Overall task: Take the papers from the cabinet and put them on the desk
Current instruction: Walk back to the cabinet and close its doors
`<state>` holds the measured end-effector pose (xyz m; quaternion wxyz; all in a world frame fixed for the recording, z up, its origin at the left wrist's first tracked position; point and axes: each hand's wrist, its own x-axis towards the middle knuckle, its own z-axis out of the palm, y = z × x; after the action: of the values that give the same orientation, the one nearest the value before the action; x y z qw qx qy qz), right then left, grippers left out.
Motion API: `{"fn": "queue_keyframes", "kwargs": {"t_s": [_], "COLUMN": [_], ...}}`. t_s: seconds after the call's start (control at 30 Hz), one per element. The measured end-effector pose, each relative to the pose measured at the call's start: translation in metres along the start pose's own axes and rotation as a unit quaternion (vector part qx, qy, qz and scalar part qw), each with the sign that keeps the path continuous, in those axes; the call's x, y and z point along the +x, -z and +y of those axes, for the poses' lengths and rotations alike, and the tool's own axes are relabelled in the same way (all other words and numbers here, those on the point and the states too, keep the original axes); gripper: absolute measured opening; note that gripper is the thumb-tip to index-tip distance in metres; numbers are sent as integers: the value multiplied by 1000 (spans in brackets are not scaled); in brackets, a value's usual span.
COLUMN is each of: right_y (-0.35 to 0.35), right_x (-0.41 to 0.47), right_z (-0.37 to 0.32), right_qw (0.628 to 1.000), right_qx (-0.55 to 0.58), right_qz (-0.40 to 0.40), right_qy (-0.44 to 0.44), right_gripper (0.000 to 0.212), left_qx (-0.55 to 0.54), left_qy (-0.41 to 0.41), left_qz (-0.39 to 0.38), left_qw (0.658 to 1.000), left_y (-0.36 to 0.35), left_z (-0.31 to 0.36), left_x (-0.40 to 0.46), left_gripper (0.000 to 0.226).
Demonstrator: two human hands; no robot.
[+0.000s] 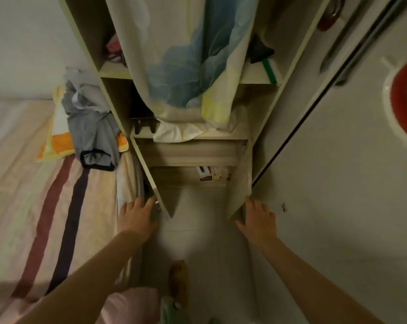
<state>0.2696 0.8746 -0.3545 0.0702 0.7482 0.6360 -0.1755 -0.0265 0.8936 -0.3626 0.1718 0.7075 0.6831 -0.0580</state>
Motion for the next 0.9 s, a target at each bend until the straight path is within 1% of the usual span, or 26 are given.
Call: {"fn": "queue_keyframes", "kwargs": {"t_s": [0.13,0.23,0.4,0.5,0.57,0.63,0.7,0.77,0.9], "right_y": [-12,-19,-33,-40,-45,-51,-56,-58,-62], "right_x": [67,108,160,184,198,209,215,218,222], "right_z": [-6,-12,-8,-2,2,7,12,16,13], "right_qw": [999,998,995,990,981,973,973,978,986], "right_qx": [-9,-13,-16,-13,21,67,81,65,82], "right_qz": [-28,-46,-64,-69,-82,-92,-100,-91,-81], "right_qy": [-32,-49,-73,-122,-175,-201,-192,-177,-124], "right_gripper": [70,73,77,83,89,91,88,80,66], "left_qx": [19,36,29,37,33,7,-33,-70,-143], "left_qy": [-8,-6,4,16,15,18,30,29,-4], "left_qz": [-36,-58,-97,-123,-134,-131,-120,-115,-130], "left_qw": [999,998,995,992,990,991,992,990,981], "left_y": [-7,-19,-44,-55,-63,-69,-71,-71,-70], "left_z": [-20,-33,-42,-41,-41,-39,-33,-27,-13], "left_x": [68,109,158,176,184,188,189,190,205], "left_gripper": [67,71,79,76,74,73,75,81,91]}}
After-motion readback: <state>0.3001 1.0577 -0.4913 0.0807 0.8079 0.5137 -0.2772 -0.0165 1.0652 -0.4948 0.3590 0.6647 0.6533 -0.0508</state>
